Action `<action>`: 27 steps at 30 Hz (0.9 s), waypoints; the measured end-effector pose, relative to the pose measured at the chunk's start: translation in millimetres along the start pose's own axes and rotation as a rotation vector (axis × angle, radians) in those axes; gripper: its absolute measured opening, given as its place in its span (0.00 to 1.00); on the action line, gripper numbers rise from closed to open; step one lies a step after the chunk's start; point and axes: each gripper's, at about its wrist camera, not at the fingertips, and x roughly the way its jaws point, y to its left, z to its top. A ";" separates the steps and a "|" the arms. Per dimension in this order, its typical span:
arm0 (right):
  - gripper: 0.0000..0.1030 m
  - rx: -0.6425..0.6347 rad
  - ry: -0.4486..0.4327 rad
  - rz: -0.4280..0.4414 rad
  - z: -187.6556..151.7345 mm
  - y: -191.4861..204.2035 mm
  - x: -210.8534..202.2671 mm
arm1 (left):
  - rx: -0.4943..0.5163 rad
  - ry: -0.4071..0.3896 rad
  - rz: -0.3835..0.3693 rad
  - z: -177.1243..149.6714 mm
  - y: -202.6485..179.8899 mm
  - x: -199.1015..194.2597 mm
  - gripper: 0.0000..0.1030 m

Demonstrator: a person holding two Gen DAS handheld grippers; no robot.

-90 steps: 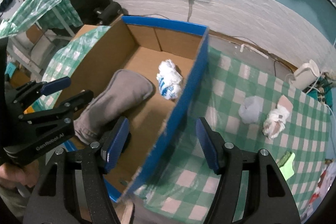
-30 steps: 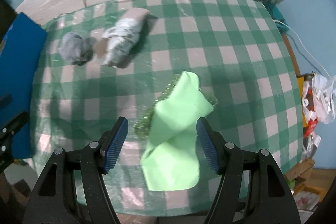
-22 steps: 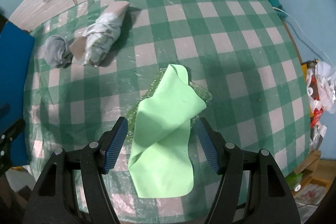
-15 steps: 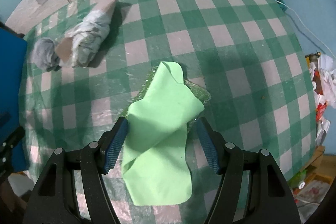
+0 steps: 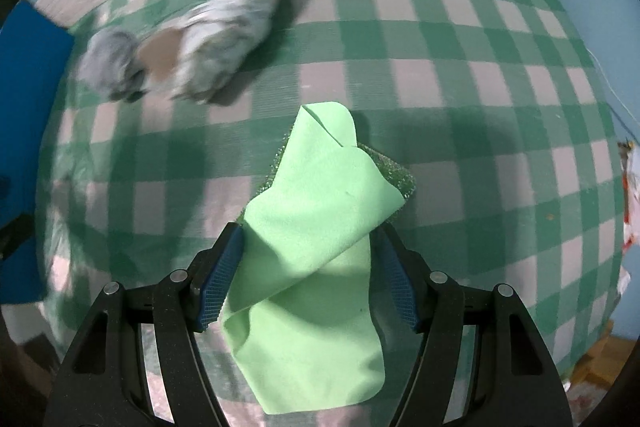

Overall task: Organize soft objects
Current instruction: 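Grasp the light green cloth lying on the scrubber pad with right gripper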

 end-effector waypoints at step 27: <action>0.66 -0.260 0.002 0.109 -40.1 102.1 -24.6 | 0.012 0.005 0.004 -17.2 0.3 -3.2 0.65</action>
